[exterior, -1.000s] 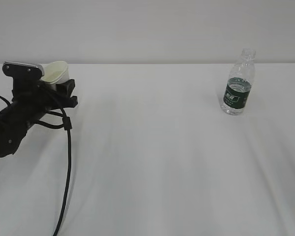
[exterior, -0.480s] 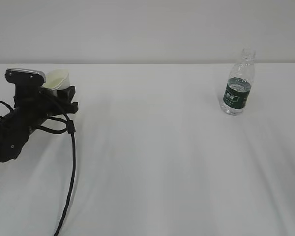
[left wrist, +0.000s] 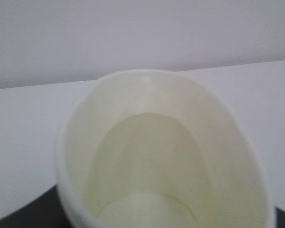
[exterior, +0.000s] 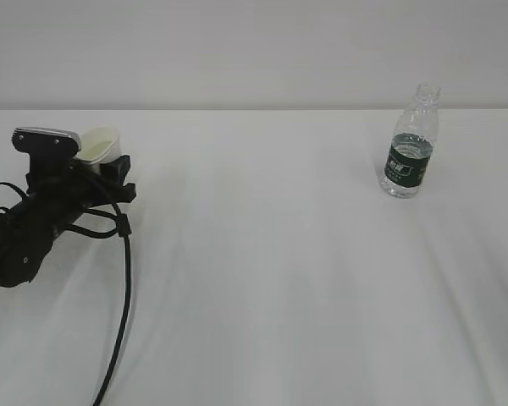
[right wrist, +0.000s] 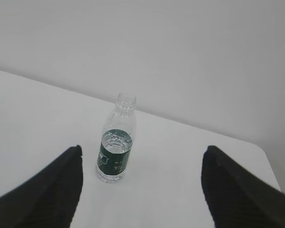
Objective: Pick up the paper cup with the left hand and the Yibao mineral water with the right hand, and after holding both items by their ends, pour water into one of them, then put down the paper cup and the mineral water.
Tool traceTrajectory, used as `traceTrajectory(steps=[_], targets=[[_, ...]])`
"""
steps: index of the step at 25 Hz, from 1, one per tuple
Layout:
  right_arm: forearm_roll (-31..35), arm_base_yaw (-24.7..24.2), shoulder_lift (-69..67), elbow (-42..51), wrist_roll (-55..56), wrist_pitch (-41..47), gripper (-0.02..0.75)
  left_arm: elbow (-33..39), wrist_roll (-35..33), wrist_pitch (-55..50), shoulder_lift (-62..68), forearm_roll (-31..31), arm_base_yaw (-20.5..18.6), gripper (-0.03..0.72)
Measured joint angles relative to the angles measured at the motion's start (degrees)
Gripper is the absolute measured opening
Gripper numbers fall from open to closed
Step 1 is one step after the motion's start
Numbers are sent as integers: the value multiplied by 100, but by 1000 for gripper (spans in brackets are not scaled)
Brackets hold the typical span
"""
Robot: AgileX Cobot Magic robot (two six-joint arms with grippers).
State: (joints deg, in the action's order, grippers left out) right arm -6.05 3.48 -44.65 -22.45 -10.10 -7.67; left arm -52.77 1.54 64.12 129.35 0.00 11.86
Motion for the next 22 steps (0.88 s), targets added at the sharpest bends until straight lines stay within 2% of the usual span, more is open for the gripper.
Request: traceTrajectory(steps=[22], targets=[[0,0,0,0,0,35,589,-111,-23,7,337,-51,0,388]])
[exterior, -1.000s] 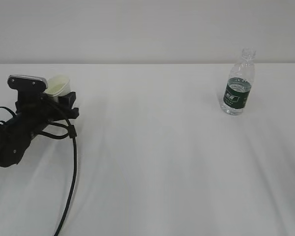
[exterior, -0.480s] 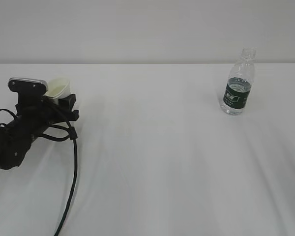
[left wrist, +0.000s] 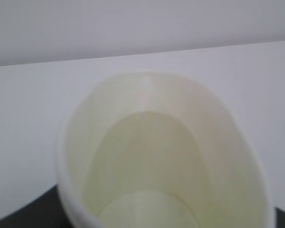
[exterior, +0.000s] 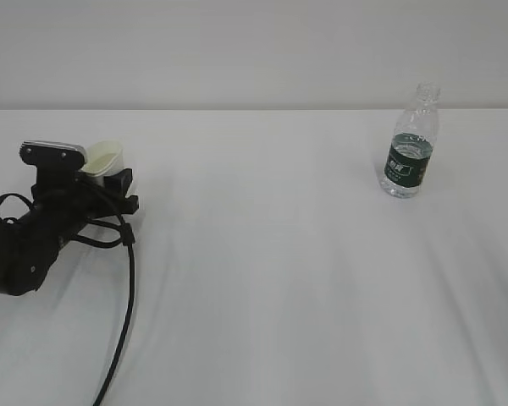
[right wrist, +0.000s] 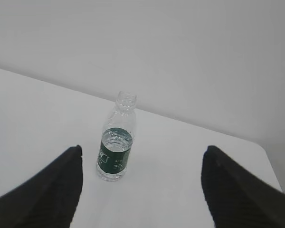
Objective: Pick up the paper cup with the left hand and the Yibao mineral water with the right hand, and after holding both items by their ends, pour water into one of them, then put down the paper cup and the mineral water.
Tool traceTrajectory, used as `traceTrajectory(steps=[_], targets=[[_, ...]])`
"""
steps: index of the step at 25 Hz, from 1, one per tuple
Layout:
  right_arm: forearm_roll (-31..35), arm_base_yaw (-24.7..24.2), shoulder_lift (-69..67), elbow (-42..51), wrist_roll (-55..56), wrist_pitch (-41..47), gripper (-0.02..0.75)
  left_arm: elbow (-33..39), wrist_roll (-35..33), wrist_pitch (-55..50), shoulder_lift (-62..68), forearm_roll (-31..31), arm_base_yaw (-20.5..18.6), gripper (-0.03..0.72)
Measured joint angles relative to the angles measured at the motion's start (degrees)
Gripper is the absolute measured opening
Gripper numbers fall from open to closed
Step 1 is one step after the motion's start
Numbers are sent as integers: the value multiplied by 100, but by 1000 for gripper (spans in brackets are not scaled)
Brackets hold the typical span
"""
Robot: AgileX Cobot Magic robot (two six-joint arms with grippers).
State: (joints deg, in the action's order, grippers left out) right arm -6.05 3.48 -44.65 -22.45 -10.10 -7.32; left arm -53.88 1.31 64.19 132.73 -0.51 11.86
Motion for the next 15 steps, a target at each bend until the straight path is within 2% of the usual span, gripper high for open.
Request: traceTrajectory(steps=[15], targets=[[0,0,0,0,0,34,589,-114,-43,137,163,1,-142,385]])
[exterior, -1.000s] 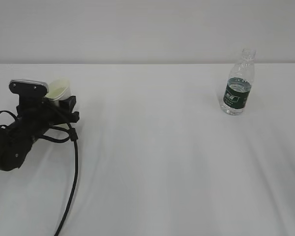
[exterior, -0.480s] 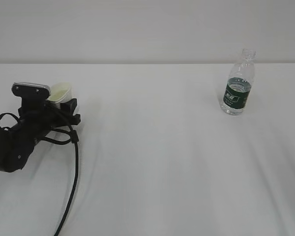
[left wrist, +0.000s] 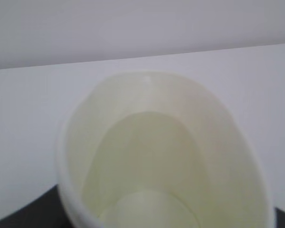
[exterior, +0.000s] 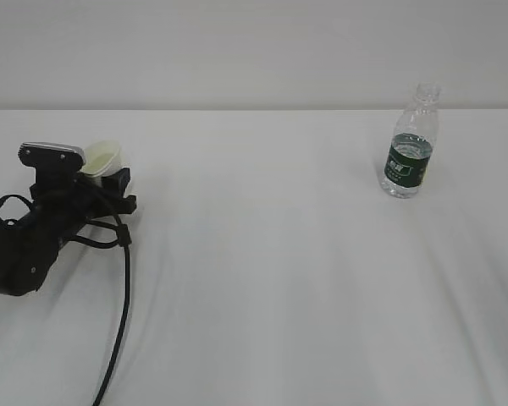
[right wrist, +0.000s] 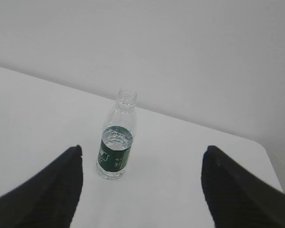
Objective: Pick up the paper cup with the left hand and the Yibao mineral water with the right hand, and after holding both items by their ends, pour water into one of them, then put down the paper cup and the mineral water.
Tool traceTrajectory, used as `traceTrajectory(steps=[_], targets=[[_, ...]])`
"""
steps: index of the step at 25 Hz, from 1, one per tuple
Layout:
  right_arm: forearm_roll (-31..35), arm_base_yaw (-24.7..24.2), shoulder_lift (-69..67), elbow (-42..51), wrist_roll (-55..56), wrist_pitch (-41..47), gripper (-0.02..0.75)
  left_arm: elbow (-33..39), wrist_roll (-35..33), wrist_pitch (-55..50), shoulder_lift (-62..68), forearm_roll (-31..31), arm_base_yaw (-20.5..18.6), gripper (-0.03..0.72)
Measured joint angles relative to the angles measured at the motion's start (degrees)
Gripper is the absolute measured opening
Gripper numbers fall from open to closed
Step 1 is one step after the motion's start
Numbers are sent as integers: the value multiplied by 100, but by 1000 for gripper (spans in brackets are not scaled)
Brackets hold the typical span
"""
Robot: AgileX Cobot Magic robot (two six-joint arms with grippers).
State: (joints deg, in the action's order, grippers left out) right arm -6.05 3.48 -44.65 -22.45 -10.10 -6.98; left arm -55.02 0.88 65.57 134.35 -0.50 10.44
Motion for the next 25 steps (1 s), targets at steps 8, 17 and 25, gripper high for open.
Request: traceTrajectory(steps=[8,17,25], targets=[[0,0,0,0,0,0,589,-7,0,48,30,50,-63,385],[0,0,0,0,0,42,589,-63,0,356,217,368,-74,385],[0,0,0,0,0,56,589,-63,0,369,224,628,-74,402]])
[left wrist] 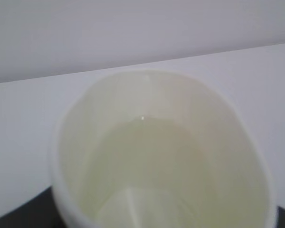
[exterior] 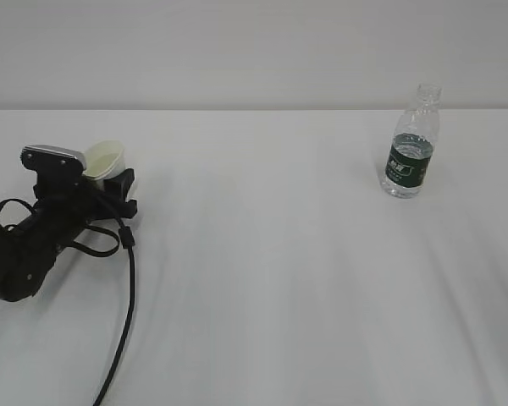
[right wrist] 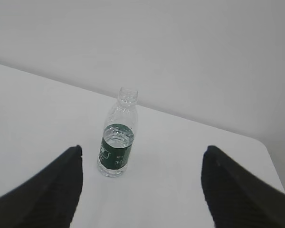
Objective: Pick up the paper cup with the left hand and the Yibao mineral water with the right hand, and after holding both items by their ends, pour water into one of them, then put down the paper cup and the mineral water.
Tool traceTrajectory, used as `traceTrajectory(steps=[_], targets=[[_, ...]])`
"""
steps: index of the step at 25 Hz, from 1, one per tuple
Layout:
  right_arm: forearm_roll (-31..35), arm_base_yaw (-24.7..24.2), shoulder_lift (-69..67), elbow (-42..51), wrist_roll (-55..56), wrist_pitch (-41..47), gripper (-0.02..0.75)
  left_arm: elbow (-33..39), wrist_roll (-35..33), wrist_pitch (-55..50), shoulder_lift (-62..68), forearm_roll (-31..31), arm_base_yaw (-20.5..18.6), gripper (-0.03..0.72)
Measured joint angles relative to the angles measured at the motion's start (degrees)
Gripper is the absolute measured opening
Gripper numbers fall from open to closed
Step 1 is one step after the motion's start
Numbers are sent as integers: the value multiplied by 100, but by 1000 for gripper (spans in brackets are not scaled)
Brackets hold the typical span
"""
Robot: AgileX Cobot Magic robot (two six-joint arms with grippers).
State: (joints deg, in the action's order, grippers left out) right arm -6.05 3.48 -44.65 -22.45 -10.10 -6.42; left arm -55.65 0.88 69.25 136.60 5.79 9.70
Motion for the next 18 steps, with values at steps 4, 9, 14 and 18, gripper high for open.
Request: traceTrajectory(steps=[4,9,14,18], targets=[[0,0,0,0,0,0,589,0,0,0,0,117,0,438],[0,0,0,0,0,0,589,0,0,-216,69,161,0,500],[0,0,0,0,0,0,589,101,0,-270,69,174,0,517],[0,0,0,0,0,0,589,242,0,-210,69,174,-21,519]])
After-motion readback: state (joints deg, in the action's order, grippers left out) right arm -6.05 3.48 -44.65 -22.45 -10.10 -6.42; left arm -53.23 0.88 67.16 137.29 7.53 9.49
